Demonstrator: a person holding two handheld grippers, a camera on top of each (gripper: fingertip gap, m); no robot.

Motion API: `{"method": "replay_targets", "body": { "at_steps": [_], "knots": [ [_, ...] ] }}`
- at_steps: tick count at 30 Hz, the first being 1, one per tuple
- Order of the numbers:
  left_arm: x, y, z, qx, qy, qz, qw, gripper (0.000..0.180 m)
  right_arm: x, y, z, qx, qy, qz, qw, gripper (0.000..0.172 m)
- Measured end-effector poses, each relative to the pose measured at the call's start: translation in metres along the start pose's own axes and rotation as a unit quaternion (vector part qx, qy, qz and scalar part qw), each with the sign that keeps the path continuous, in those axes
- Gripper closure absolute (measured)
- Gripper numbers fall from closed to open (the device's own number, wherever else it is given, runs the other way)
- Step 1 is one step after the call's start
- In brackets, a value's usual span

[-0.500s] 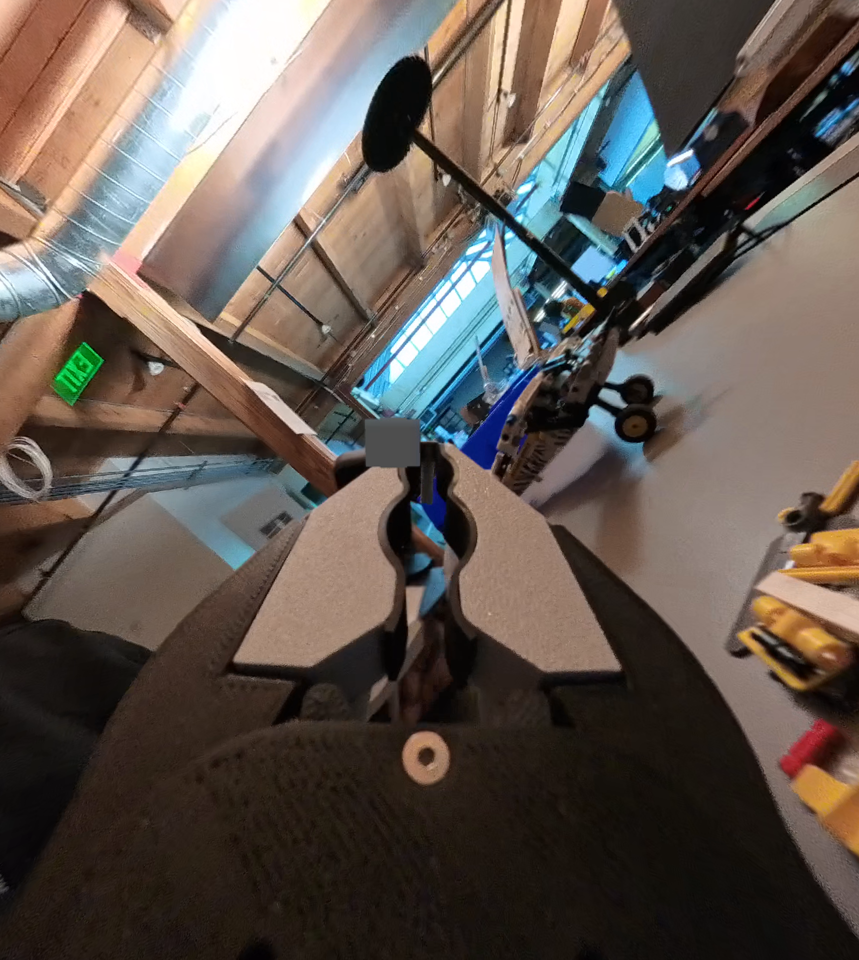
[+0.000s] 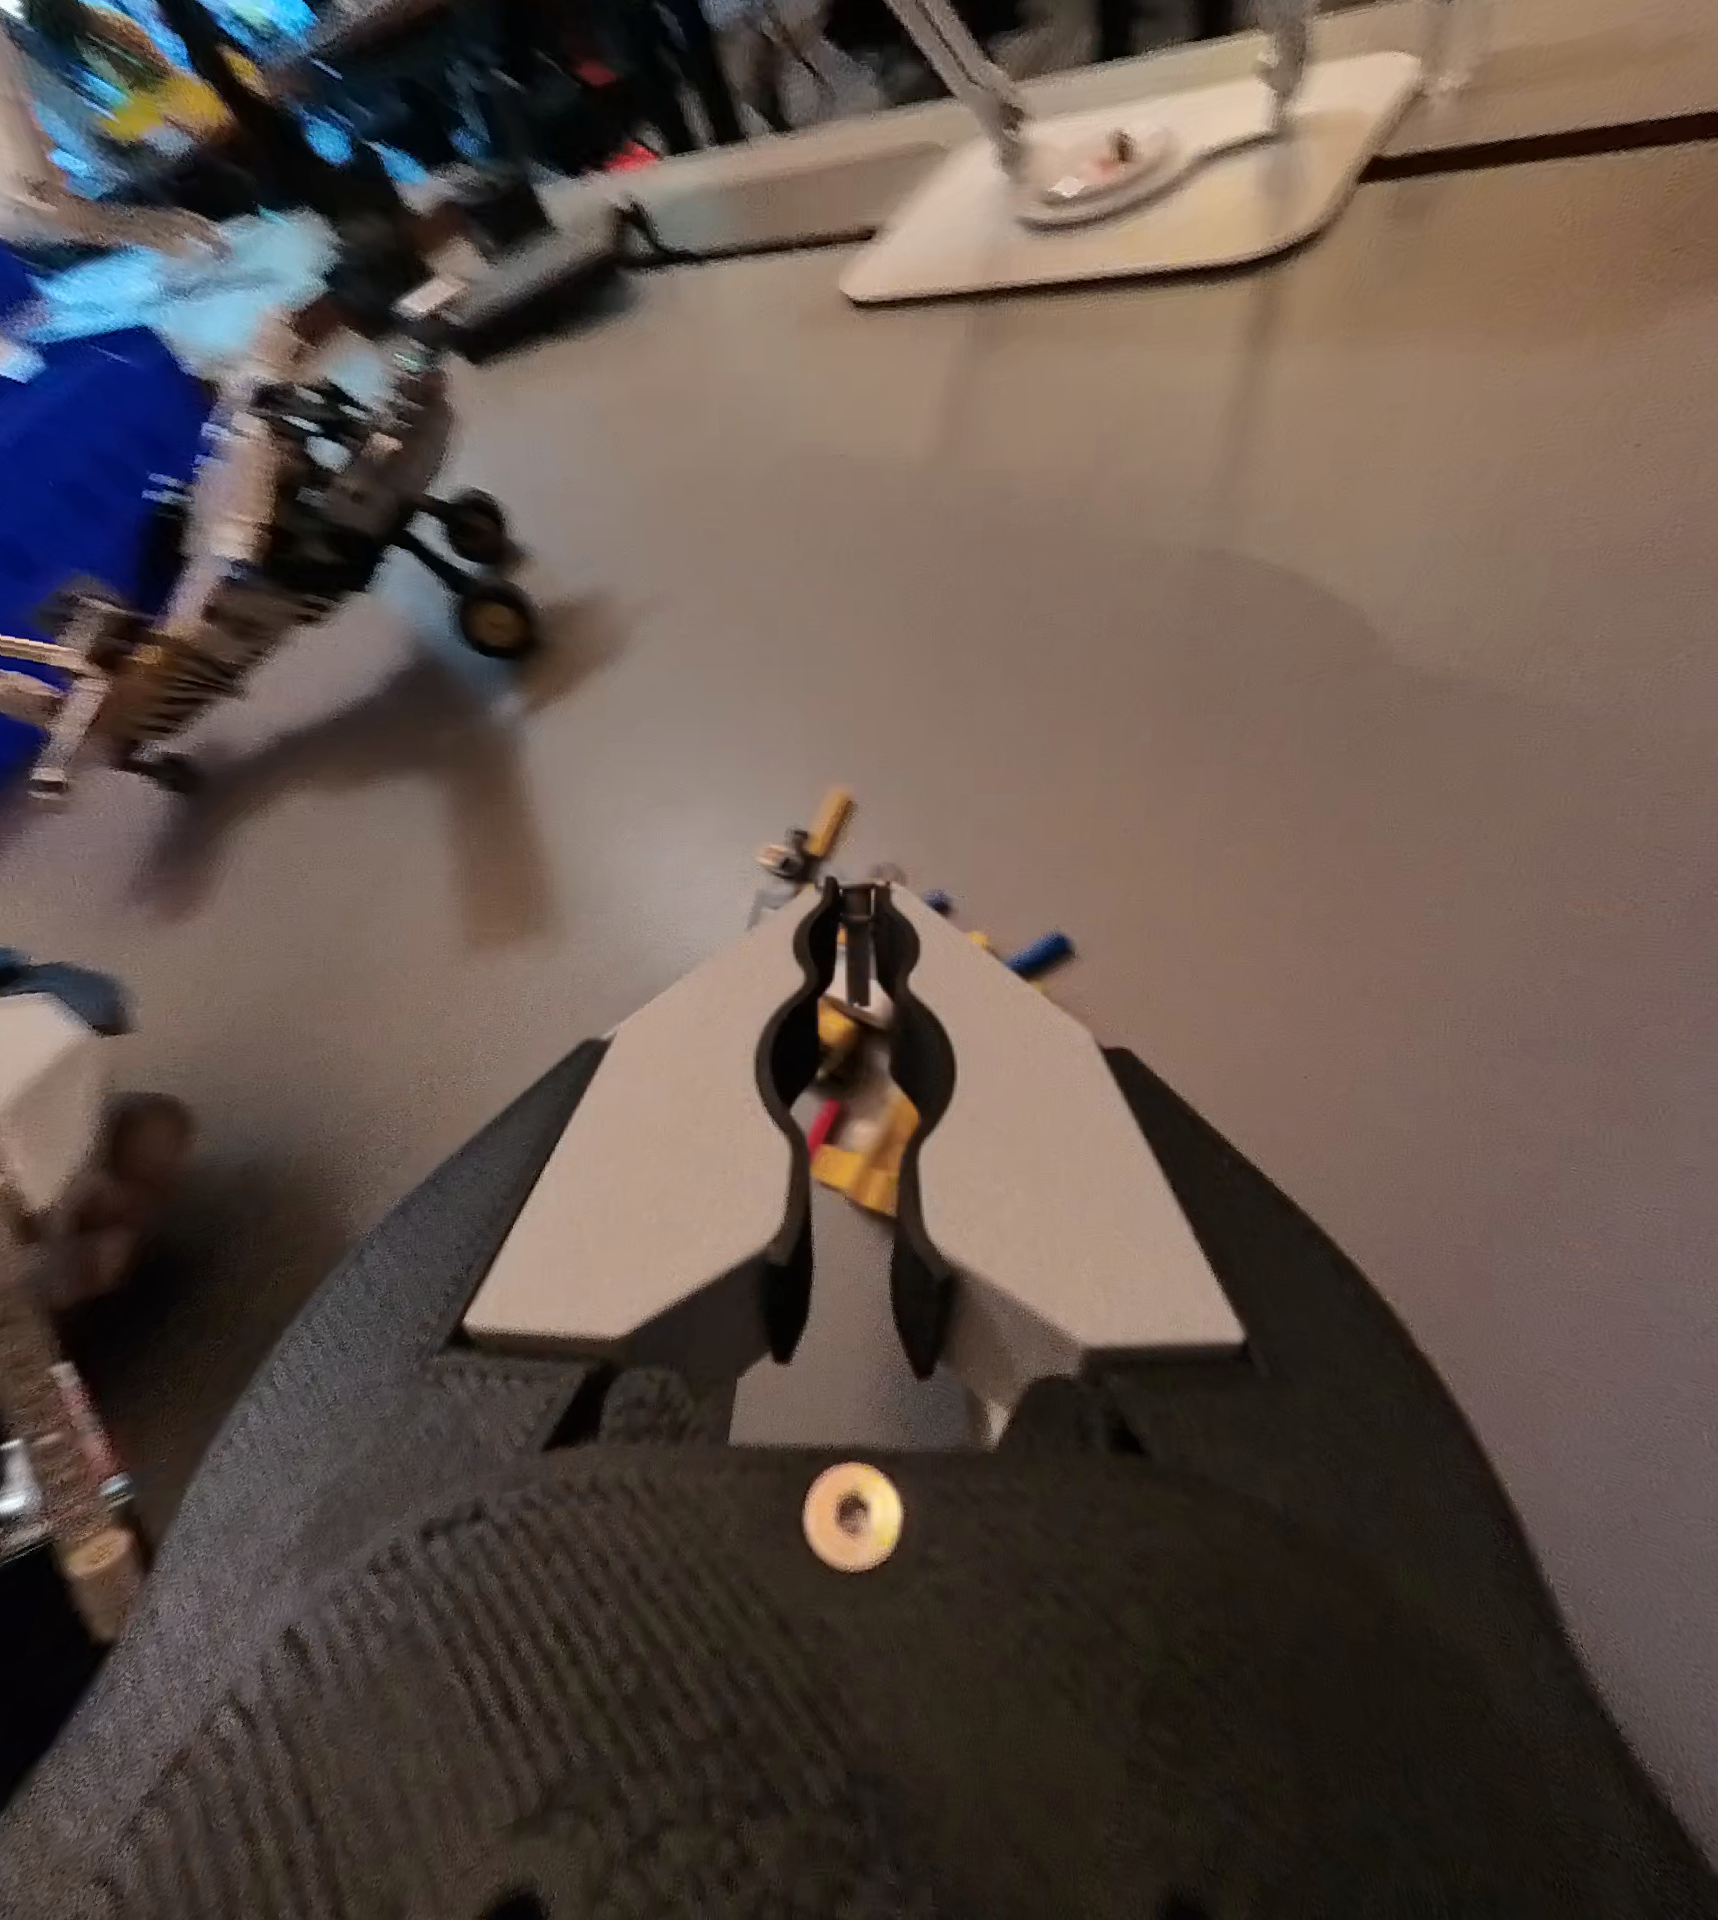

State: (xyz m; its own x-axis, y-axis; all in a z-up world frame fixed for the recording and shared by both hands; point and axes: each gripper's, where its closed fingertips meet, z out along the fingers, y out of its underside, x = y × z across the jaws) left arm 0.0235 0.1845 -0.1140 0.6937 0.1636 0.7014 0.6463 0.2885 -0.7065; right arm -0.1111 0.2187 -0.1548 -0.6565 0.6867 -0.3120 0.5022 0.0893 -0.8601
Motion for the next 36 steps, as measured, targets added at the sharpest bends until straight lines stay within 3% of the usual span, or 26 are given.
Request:
{"method": "replay_targets", "body": {
  "at_steps": [4,11,13,18,21,25,31,36],
  "knots": [
    [-0.001,-0.005,-0.003,0.014,0.007,-0.018,1.000,0.178,0.029,0.015,0.003,-0.044,0.067,0.007,0.997,0.168],
    [-0.001,-0.006,-0.004,0.016,0.014,-0.028,0.999,0.178,0.043,0.019,0.000,-0.056,0.095,0.011,0.994,0.167],
    [-0.001,-0.006,-0.003,0.015,0.014,-0.028,0.999,0.178,0.044,0.018,-0.001,-0.056,0.100,0.010,0.993,0.156],
    [-0.001,-0.006,-0.004,0.017,0.017,-0.031,0.999,0.178,0.039,0.015,-0.001,-0.047,0.088,-0.008,0.995,0.156],
    [-0.001,-0.007,-0.004,0.019,0.020,-0.034,0.999,0.178,0.018,0.006,-0.001,-0.029,0.043,-0.048,0.997,0.154],
    [0.000,-0.008,-0.005,0.021,0.025,-0.039,0.999,0.178,-0.014,0.021,0.003,-0.077,-0.022,-0.113,0.990,0.151],
    [0.000,-0.009,-0.006,0.024,0.030,-0.044,0.998,0.178,-0.011,0.041,0.012,-0.126,0.013,-0.179,0.976,0.140],
    [0.000,-0.010,-0.007,0.026,0.034,-0.047,0.998,0.178,-0.009,0.044,0.014,-0.133,0.023,-0.192,0.972,0.149]
  ]
}}
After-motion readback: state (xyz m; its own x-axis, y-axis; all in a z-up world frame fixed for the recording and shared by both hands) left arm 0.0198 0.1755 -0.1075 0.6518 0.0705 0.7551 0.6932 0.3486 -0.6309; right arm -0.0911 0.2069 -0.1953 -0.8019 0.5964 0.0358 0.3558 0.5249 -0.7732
